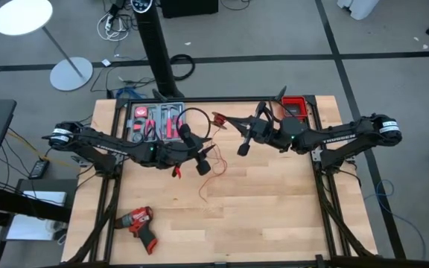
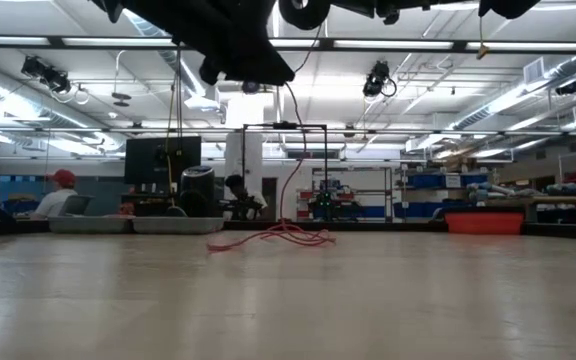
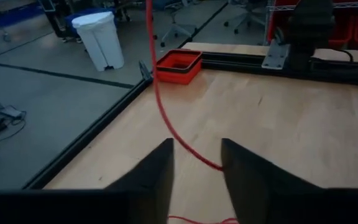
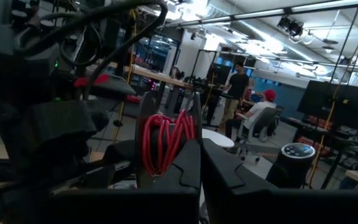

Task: Coil cords
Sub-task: Uncoil the red wire

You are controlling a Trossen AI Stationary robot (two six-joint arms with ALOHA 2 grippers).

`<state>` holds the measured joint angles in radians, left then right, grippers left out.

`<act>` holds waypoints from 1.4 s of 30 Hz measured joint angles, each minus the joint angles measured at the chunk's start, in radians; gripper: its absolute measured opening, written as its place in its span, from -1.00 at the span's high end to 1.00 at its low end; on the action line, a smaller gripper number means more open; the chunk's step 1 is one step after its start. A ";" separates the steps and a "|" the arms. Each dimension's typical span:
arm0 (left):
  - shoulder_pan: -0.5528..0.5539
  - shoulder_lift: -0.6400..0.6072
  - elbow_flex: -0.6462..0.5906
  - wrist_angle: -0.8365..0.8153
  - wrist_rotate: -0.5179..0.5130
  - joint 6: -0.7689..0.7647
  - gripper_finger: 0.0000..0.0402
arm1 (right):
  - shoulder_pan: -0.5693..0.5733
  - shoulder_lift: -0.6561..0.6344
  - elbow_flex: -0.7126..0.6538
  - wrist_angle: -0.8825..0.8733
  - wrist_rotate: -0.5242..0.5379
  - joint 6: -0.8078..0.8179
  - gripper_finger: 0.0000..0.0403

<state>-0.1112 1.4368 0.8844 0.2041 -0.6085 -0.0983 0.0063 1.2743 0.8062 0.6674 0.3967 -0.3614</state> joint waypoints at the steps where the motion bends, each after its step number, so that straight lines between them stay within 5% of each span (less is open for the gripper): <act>1: 0.000 0.000 0.000 0.000 0.008 0.004 0.55 | 0.000 0.000 0.000 -0.005 0.000 0.000 1.00; 5: 0.000 0.000 0.000 -0.002 0.075 0.012 0.94 | 0.000 0.000 0.000 -0.043 0.018 -0.007 1.00; 23: -0.015 -0.147 0.000 -0.021 0.398 -0.088 1.00 | 0.030 -0.001 0.000 -0.403 0.317 -0.115 1.00; 42: -0.006 -0.322 0.001 -0.477 0.061 -0.036 1.00 | 0.216 -0.068 0.000 -0.433 0.363 -0.032 1.00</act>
<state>-0.1169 1.1147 0.8852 -0.2727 -0.5471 -0.1347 0.2220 1.2067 0.8062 0.2344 0.7593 -0.3931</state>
